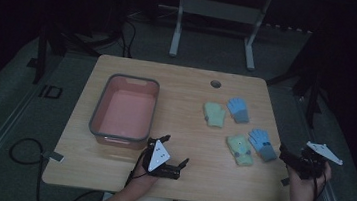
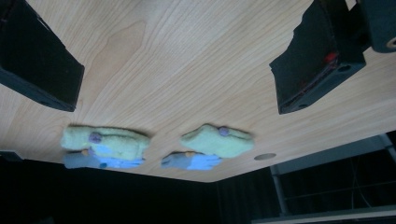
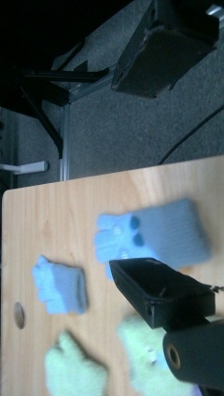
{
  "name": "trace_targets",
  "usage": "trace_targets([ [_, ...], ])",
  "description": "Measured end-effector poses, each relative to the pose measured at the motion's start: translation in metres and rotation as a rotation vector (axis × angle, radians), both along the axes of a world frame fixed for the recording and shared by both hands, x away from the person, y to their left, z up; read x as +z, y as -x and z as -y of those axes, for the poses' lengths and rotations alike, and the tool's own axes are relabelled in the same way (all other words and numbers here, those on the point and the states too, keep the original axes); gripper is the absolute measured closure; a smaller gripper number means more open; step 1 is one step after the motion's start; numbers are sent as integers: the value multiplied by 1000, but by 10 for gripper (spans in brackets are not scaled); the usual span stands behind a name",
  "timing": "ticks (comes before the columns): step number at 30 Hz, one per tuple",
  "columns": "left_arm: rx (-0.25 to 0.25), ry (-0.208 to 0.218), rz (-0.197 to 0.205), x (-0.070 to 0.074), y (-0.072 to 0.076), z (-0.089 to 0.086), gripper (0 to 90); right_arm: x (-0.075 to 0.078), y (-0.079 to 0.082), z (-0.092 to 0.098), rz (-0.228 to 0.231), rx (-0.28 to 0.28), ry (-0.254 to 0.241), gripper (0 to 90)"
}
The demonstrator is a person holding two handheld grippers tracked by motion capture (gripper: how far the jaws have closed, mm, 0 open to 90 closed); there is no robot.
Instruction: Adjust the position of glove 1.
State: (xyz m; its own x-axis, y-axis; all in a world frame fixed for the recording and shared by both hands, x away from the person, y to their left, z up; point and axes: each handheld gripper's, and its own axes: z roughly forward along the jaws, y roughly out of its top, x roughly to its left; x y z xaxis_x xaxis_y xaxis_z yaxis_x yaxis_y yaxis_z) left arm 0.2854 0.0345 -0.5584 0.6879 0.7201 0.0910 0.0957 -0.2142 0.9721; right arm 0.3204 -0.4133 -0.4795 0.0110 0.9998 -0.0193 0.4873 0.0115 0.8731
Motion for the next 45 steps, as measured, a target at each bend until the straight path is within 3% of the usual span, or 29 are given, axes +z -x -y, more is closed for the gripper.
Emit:
trace_targets([
  [5, 0, 13, -12, 0, -1, -1, 16, 8, -1, -10, 45, 25, 9, 107],
  [14, -5, 32, -18, 0, -2, -3, 16, 36, -18, -32, 98, 89, 8, 132],
  [21, -1, 40, -24, 0, -3, -4, 16, 49, -37, -55, 110, 143, 20, 146],
  [28, 6, 28, -6, 0, -1, -3, 16, 58, -53, -82, 137, 206, 42, 192],
  [37, 10, 45, -21, 0, -2, -5, 16, 66, -77, -113, 142, 284, 44, 222],
  [45, 16, 38, -13, 0, -1, -4, 16, 66, -93, -140, 144, 360, 55, 252],
])
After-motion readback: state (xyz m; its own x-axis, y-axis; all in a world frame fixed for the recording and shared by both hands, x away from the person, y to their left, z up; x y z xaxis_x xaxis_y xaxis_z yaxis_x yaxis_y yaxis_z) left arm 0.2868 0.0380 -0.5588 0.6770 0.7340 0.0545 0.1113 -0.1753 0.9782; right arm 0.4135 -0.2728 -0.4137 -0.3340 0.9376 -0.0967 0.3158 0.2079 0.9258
